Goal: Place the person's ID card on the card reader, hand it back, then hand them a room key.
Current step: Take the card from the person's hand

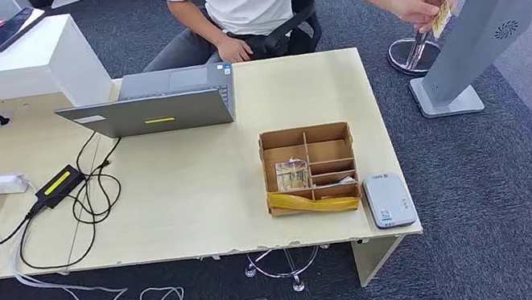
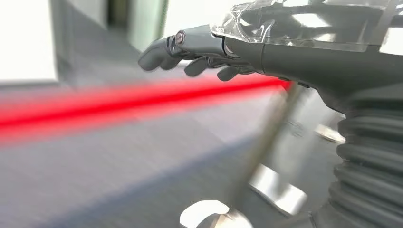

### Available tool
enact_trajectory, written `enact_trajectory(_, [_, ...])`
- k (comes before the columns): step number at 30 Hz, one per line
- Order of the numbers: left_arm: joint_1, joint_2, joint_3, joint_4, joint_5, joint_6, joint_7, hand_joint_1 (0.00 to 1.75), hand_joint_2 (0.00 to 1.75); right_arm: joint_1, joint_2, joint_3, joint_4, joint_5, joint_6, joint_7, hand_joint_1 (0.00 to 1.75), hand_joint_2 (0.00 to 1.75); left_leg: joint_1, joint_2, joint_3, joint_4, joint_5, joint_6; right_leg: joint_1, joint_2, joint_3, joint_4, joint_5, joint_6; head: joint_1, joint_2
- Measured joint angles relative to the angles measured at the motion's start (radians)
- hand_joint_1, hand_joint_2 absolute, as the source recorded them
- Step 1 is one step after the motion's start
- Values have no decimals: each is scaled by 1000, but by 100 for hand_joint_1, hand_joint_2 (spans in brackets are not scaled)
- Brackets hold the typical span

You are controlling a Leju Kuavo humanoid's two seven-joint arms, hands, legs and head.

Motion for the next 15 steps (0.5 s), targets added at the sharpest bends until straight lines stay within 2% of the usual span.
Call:
enact_trajectory(6, [1,0,0,1,-11,-2,-3,0,0,-69,-20,108,-177,44,66,2,0,175,2,-9,-1,0,1,-1,2,-8,0,0,0,-1,0,0])
enact_trajectory(15, [1,-1,0,1,-19,1,-22,0,0,-194,-65,313,-334,-4,28,2,0,175,3,-11,-4,0,1,-1,2,-10,-2,0,-1,-1,-1,0])
